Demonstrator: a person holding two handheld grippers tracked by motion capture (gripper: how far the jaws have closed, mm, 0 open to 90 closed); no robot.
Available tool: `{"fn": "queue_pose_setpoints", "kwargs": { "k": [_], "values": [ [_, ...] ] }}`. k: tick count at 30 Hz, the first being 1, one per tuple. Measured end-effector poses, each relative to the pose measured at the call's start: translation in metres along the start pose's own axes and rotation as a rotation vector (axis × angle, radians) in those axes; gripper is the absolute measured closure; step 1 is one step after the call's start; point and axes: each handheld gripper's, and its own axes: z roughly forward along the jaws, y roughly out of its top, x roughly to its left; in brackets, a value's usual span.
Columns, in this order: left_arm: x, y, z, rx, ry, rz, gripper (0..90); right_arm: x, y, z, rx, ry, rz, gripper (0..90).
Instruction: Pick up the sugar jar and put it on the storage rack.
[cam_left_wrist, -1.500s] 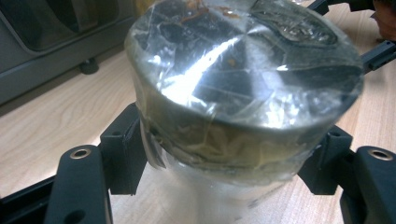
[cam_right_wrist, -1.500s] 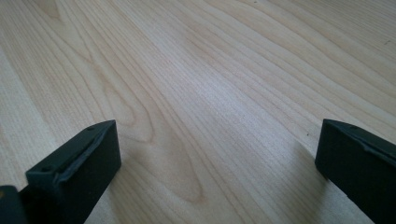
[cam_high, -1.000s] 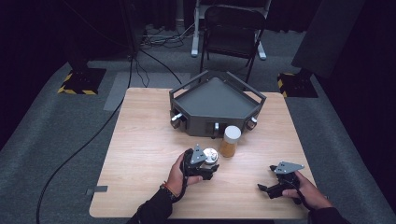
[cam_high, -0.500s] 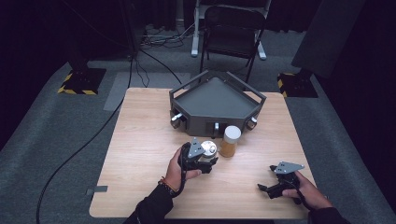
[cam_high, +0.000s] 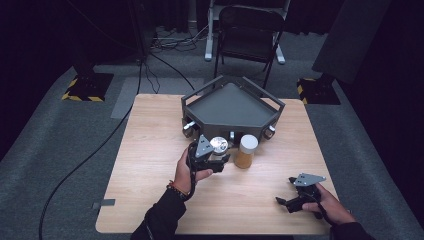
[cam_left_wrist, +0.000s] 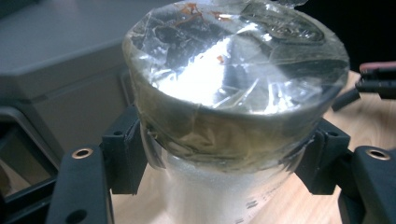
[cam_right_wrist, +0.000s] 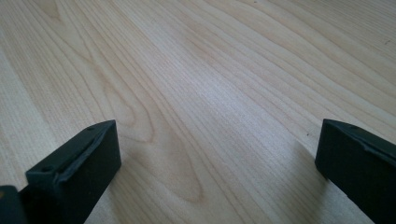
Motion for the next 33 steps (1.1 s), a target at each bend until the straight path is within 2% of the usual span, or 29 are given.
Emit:
{"fn": "queue_pose_setpoints", "kwargs": {
  "k": [8, 20, 33],
  "values": [
    [0.008, 0.015, 0.0, -0.047, 0.009, -0.017, 30.1, 0.0, 0.0, 0.0, 0.0, 0.0, 0.0, 0.0],
    [0.016, 0.04, 0.003, -0.073, 0.033, -0.016, 30.1, 0.0, 0.0, 0.0, 0.0, -0.001, 0.0, 0.0],
    [0.022, 0.059, 0.012, -0.091, 0.045, 0.015, 30.2, 0.0, 0.0, 0.0, -0.001, -0.001, 0.001, 0.0]
  ]
}}
